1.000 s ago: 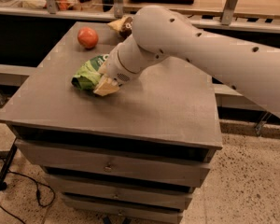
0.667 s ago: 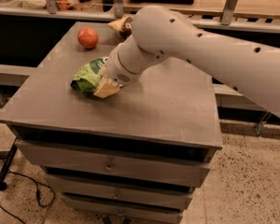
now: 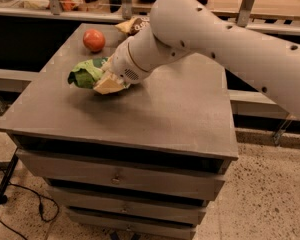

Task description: Pick green rice chip bag

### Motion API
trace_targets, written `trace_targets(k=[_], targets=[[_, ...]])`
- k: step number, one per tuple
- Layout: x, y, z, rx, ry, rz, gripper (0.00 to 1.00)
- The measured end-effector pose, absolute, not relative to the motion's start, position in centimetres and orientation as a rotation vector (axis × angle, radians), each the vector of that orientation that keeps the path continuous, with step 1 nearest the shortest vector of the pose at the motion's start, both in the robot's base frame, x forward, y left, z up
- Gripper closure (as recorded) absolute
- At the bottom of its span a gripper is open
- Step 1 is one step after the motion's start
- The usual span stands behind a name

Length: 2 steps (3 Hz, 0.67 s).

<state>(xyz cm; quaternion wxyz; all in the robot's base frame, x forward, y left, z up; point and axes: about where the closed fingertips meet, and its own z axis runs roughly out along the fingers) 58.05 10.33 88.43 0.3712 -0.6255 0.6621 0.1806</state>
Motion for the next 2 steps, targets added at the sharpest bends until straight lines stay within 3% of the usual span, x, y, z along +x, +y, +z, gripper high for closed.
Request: trace_targets(k=[2], targets=[[58.4,12.3,93.8,-1.492,1.605,0.693,1.0]])
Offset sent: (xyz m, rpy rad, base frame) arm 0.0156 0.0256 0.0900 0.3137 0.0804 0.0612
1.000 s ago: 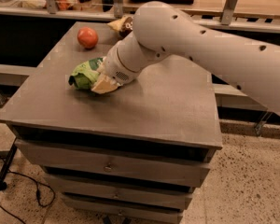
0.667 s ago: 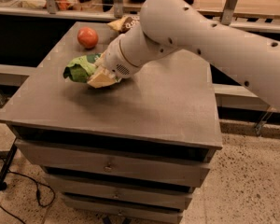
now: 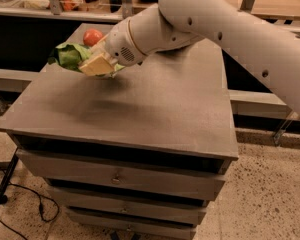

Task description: Pick green rice chip bag

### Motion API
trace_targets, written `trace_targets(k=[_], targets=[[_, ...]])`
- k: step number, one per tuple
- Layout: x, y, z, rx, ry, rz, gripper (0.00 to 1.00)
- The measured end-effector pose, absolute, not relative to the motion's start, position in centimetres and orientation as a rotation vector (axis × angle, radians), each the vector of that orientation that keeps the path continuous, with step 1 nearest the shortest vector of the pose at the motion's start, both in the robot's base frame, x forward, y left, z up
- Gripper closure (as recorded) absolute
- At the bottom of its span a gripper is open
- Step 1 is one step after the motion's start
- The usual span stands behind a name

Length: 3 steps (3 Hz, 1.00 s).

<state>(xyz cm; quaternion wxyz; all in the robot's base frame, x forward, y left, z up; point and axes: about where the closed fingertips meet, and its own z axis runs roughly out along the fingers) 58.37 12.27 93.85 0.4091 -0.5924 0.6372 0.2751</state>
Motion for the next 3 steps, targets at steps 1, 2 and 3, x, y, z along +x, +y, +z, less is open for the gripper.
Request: trace_targets(k=[1,2,3], targets=[[59.2,12.9,96.5,-1.456,1.538,0.723,1.0],[60.5,13.3,98.6,-1.448,1.464,0.782,1.0],[60.5,13.3,98.6,-1.448,1.464,0.782,1.0]])
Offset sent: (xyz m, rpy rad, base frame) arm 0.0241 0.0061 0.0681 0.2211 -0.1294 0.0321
